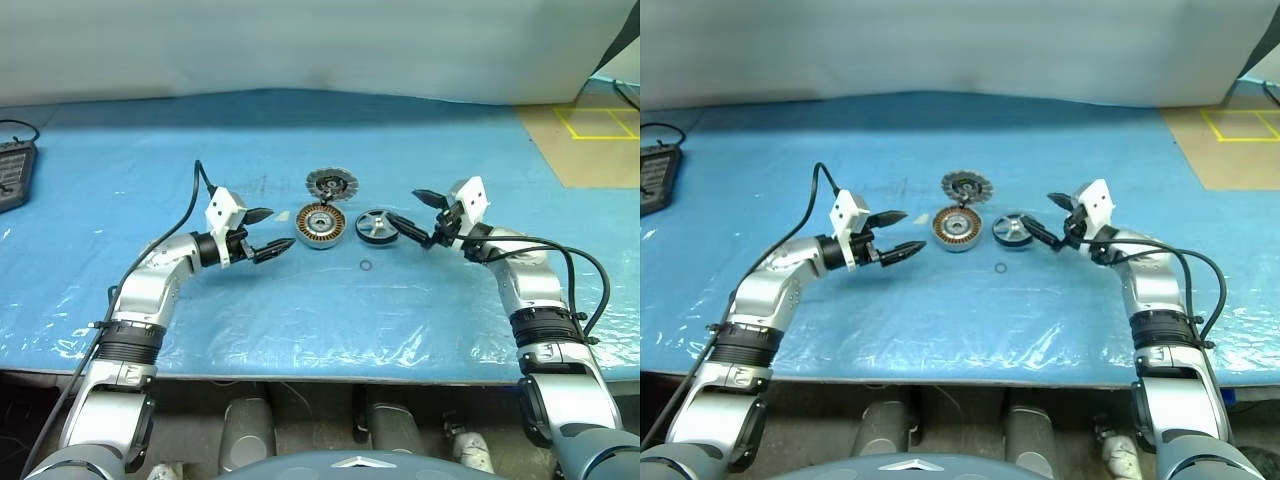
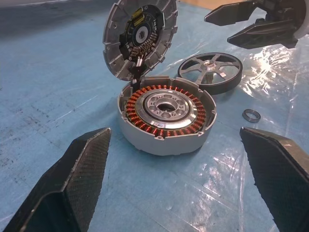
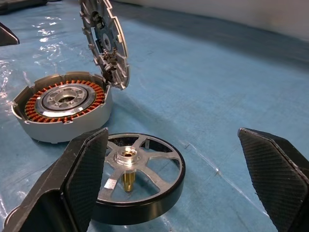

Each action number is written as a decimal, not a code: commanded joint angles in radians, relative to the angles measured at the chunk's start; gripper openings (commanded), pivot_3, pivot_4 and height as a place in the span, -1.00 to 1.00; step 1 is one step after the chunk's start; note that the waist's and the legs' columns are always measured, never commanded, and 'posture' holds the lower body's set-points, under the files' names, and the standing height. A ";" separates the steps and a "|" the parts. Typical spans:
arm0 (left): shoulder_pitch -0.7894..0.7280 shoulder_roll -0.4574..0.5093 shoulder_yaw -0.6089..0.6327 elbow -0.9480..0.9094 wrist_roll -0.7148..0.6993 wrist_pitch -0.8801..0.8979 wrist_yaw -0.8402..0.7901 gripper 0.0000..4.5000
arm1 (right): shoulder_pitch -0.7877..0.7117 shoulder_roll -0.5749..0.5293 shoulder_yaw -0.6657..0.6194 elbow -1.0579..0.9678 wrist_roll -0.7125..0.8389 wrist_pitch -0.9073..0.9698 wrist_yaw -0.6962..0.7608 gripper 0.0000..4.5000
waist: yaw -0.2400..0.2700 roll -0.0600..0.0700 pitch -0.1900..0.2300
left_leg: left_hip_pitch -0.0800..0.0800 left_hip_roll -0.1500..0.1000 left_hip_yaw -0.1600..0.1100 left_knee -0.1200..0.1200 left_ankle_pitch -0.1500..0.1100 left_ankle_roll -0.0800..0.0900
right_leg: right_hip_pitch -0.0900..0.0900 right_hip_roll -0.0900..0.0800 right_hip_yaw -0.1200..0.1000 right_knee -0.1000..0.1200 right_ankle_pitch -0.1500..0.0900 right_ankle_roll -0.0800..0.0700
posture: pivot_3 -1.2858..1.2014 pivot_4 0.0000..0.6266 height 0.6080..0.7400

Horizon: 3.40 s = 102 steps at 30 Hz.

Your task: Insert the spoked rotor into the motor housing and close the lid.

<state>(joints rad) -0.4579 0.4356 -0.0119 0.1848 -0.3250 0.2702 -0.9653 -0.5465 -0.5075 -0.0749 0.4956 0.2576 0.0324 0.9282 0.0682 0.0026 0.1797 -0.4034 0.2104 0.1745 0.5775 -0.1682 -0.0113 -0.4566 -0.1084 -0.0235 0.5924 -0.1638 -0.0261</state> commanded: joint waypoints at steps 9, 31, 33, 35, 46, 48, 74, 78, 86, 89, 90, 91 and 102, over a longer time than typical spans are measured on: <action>-0.006 0.010 0.005 -0.037 -0.014 0.003 -0.002 1.00 | -0.013 -0.015 -0.024 -0.059 0.027 0.026 0.016 0.99 | 0.000 0.000 0.000 | 0.000 0.000 0.000 0.000 0.000 0.000 | 0.000 0.000 0.000 0.000 0.000 0.000 | 0.03 -0.52 1.00; -0.039 0.006 0.004 -0.018 -0.013 0.022 0.000 1.00 | -0.001 -0.016 -0.007 -0.121 0.024 0.083 0.053 0.99 | 0.000 0.000 0.000 | 0.000 0.000 0.000 0.000 0.000 0.000 | 0.000 0.000 0.000 0.000 0.000 0.000 | 0.03 -0.52 1.00; -0.040 0.008 0.006 -0.018 -0.014 0.023 -0.002 1.00 | -0.009 -0.011 -0.003 -0.118 0.022 0.084 0.051 0.99 | 0.000 0.000 0.000 | 0.000 0.000 0.000 0.000 0.000 0.000 | 0.000 0.000 0.000 0.000 0.000 0.000 | 0.03 -0.52 1.00; -0.043 0.012 0.005 -0.010 -0.011 0.020 -0.007 1.00 | -0.013 -0.007 0.002 -0.128 0.020 0.087 0.048 0.99 | 0.000 0.000 0.000 | 0.000 0.000 0.000 0.000 0.000 0.000 | 0.000 0.000 0.000 0.000 0.000 0.000 | 0.03 -0.52 1.00; -0.108 0.032 -0.047 0.066 0.044 -0.034 -0.064 1.00 | 0.070 -0.024 0.011 -0.308 0.021 0.165 0.018 0.99 | 0.000 0.000 0.000 | 0.000 0.000 0.000 0.000 0.000 0.000 | 0.000 0.000 0.000 0.000 0.000 0.000 | 0.03 -0.52 1.00; -0.155 0.061 -0.101 0.095 0.087 -0.068 -0.135 1.00 | 0.071 -0.020 0.016 -0.321 0.021 0.175 0.012 0.99 | 0.001 0.000 0.000 | 0.000 0.000 0.000 0.000 0.000 0.000 | 0.000 0.000 0.000 0.000 0.000 0.000 | 0.03 -0.52 1.00; -1.096 -0.110 -0.658 1.111 0.744 -0.959 -0.458 1.00 | 0.032 -0.045 0.007 -0.195 0.009 0.069 0.009 0.99 | 0.031 -0.003 0.001 | 0.000 -0.003 0.000 0.003 0.001 -0.002 | 0.000 -0.003 0.000 0.005 0.000 0.001 | 0.03 -0.52 1.00; -1.096 -0.152 -0.671 1.147 0.824 -0.949 -0.383 1.00 | 0.052 -0.079 0.005 -0.202 0.009 0.072 0.024 0.99 | 0.031 -0.004 0.002 | -0.001 -0.003 -0.001 0.003 0.001 -0.002 | -0.001 -0.003 -0.001 0.005 -0.001 0.001 | 0.03 -0.52 1.00; -1.075 -0.195 -0.656 1.164 0.898 -0.953 -0.287 1.00 | 0.055 -0.073 0.007 -0.227 0.013 0.077 0.005 0.99 | 0.032 -0.004 0.002 | -0.001 -0.003 -0.002 0.004 0.000 -0.001 | 0.000 -0.003 -0.002 0.006 -0.001 0.001 | 0.03 -0.52 1.00; -1.066 -0.200 -0.645 1.168 0.904 -0.951 -0.290 1.00 | 0.068 -0.072 0.005 -0.241 0.016 0.081 0.002 0.99 | 0.032 -0.004 0.002 | -0.001 -0.003 -0.002 0.004 0.000 -0.001 | -0.001 -0.003 -0.001 0.006 -0.001 0.001 | 0.03 -0.52 1.00; -1.061 -0.203 -0.640 1.168 0.902 -0.949 -0.288 1.00 | 0.071 -0.073 0.004 -0.242 0.015 0.080 0.001 0.99 | 0.032 -0.004 0.002 | -0.001 -0.003 -0.002 0.004 0.000 -0.001 | 0.000 -0.003 -0.002 0.006 -0.001 0.001 | 0.03 -0.52 1.00; -1.057 -0.205 -0.635 1.169 0.900 -0.946 -0.288 1.00 | 0.073 -0.074 0.003 -0.244 0.016 0.081 0.000 0.99 | 0.032 -0.004 0.002 | -0.001 -0.003 -0.002 0.004 0.000 -0.001 | 0.000 -0.003 -0.002 0.006 -0.001 0.001 | 0.03 -0.52 1.00; -1.012 -0.220 -0.621 1.168 0.910 -0.948 -0.295 1.00 | 0.077 -0.077 0.002 -0.264 0.019 0.096 -0.016 0.99 | 0.033 -0.005 0.002 | -0.001 -0.003 -0.002 0.004 0.000 0.000 | -0.001 -0.003 -0.002 0.006 -0.001 0.001 | 0.03 -0.52 1.00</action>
<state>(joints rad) -1.4612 0.2153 -0.6537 1.3560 0.5877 -0.6764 -1.2676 -0.4633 -0.5804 -0.0485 0.2805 0.2533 0.1259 0.9146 0.1009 -0.0019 0.1816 -0.4047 0.2073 0.1726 0.5814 -0.1679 -0.0118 -0.4571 -0.1118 -0.0251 0.5985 -0.1644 -0.0251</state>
